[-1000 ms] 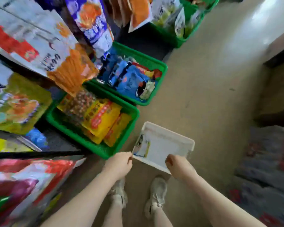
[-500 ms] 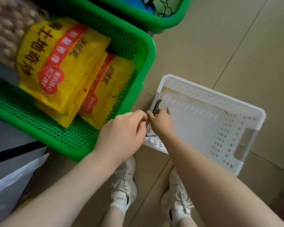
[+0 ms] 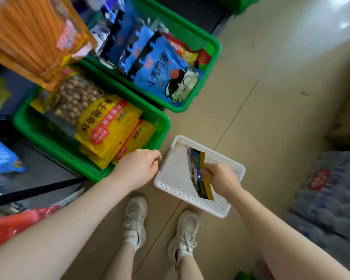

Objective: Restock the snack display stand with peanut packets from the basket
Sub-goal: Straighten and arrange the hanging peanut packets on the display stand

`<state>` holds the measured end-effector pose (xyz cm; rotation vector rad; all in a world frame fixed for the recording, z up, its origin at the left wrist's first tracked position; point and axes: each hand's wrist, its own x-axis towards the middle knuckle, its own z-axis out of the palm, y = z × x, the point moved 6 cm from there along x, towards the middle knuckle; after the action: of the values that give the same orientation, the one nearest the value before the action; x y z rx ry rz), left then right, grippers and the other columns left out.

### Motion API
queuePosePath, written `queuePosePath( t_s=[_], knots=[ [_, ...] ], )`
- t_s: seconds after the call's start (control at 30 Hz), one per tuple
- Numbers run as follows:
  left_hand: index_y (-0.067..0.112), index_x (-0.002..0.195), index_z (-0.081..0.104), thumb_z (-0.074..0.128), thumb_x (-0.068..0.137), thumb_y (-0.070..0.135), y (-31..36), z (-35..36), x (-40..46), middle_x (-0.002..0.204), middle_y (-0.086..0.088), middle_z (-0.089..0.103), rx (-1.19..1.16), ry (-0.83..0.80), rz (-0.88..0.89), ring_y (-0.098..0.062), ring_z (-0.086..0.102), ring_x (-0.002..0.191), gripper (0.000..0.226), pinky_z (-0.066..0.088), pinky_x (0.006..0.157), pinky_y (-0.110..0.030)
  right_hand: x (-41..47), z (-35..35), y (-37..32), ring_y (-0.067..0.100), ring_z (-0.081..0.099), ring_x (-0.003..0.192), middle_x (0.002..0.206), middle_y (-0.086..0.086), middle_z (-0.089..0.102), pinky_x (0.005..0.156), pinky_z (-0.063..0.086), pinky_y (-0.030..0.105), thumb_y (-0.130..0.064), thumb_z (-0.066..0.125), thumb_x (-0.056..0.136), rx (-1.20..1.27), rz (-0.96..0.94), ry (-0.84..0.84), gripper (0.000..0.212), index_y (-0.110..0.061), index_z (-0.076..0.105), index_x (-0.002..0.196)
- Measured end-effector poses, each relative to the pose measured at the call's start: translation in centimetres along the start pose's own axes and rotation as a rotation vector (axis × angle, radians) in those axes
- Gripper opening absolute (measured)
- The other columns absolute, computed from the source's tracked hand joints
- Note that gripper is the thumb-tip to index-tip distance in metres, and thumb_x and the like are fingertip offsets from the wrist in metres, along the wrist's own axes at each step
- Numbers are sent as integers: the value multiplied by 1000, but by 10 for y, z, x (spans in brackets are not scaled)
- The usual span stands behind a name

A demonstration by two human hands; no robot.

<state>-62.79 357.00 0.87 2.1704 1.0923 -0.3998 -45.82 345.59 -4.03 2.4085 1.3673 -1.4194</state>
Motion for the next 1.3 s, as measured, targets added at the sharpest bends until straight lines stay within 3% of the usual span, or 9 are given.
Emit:
queuePosePath(
  t_s=[0.07,0.17,0.37,0.57,0.73,0.87,1.03,1.17,1.3],
  knots=[
    [22,109,60,41,93,21,20,-40,-30,111,3,66,6,10,9,-21,60,97,24,51,74,-35,-50,-60,-33,25,63,71,71,-2,60,54,44,26,-13,55,81,-369,-213,150,12,-23,58,76],
    [25,109,59,41,94,24,49,-104,-78,109,7,65,18,60,5,-16,60,94,23,51,73,-33,-117,-137,-74,13,66,66,70,-12,66,63,49,21,-13,72,54,-577,-396,330,32,-29,64,81],
    [25,109,60,43,94,23,89,-231,-188,112,3,65,84,296,-85,-20,61,99,23,51,79,-35,-244,-277,-188,32,64,77,82,8,70,70,47,38,-24,39,81,-112,-728,620,31,-13,64,95],
    [22,112,61,46,93,23,111,-299,-347,104,-1,67,82,622,-170,-21,63,92,24,52,77,-36,-368,-311,-304,26,43,60,57,8,46,57,28,37,-19,37,89,-8,-1141,732,30,-1,50,70],
    [19,89,70,45,82,30,103,-328,-504,75,-3,73,142,1096,-239,-23,67,66,29,47,52,-25,-462,-280,-408,18,36,57,58,12,46,56,27,38,-15,43,89,144,-1411,549,24,2,54,76],
    [20,95,66,37,81,30,83,-330,-620,80,-4,73,101,1359,-305,-15,56,72,34,44,46,-26,-536,-229,-492,9,32,58,52,-10,34,54,17,27,-13,43,88,95,-1621,493,20,-7,51,70],
    [8,99,68,37,82,30,31,-311,-746,91,-9,72,180,1439,-447,-18,65,71,42,45,58,-13,-610,-142,-581,23,43,62,60,3,40,56,15,26,-11,44,88,29,-1825,535,23,1,51,70],
    [14,97,68,37,82,29,-21,-293,-836,90,-5,73,284,1449,-583,-25,69,72,37,54,58,-30,-655,-72,-646,38,58,65,64,23,57,57,19,29,-13,46,87,-42,-1890,608,20,-2,56,74],
    [19,96,68,36,82,30,-67,-291,-902,86,-5,73,382,1441,-657,-25,68,63,36,49,46,-29,-701,-25,-713,42,58,65,68,27,59,55,28,34,-19,45,89,-78,-1977,676,24,0,56,78]
  ],
)
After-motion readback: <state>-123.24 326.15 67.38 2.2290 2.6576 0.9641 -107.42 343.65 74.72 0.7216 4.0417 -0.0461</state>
